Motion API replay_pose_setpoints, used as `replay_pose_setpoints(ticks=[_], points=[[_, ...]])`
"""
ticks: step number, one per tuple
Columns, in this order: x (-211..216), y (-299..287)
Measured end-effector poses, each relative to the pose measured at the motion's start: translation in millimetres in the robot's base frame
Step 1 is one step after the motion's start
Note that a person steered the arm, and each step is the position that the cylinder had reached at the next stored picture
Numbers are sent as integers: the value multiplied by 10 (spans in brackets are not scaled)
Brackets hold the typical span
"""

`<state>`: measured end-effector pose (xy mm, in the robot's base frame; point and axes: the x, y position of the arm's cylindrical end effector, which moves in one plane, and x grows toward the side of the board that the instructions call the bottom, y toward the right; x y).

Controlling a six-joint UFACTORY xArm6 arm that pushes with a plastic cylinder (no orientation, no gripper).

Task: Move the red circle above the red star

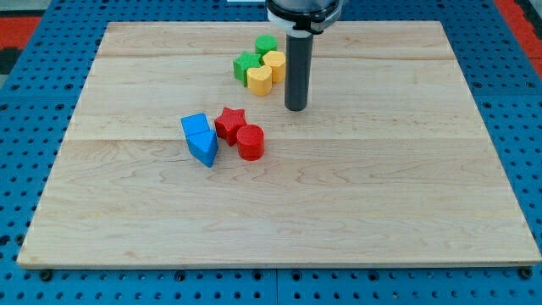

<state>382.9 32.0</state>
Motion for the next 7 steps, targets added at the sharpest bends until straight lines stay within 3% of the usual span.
replay_pose_setpoints(ticks=[2, 3, 5, 6, 7], points=[[154, 46], [679, 217], [1100, -500], [695, -791], [344, -523]])
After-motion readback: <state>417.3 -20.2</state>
